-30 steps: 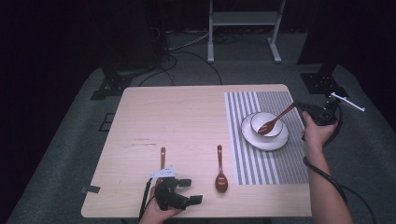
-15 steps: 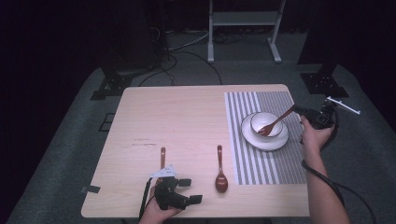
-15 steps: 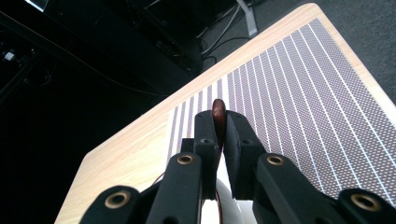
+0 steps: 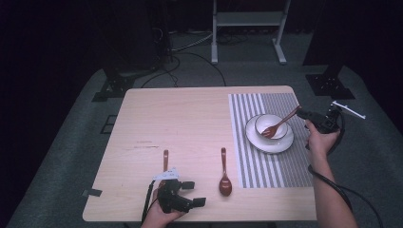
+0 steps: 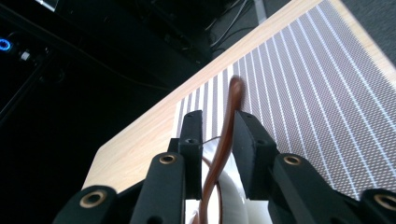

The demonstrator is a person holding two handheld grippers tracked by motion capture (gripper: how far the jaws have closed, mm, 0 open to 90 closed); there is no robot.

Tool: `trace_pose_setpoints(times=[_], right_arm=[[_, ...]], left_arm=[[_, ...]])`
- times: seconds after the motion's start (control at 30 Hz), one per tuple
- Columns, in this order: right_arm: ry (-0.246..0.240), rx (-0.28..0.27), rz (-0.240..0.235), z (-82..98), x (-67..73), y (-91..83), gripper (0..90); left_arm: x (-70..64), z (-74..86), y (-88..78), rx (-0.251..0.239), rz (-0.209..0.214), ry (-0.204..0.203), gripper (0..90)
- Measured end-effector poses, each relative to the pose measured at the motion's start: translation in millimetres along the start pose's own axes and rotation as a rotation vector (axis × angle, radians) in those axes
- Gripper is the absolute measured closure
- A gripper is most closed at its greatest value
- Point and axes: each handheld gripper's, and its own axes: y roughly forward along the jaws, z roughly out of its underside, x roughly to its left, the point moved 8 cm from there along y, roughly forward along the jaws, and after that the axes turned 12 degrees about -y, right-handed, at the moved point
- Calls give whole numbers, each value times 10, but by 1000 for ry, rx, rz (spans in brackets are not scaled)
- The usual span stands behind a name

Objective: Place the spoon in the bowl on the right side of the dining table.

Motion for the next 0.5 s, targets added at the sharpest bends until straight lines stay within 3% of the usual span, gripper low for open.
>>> trace_pose_setpoints(times=[0.5], right_arm=[[-33, 45, -21, 135, 63, 21, 683]], left_arm=[[9, -18, -6, -8, -3, 3, 5]])
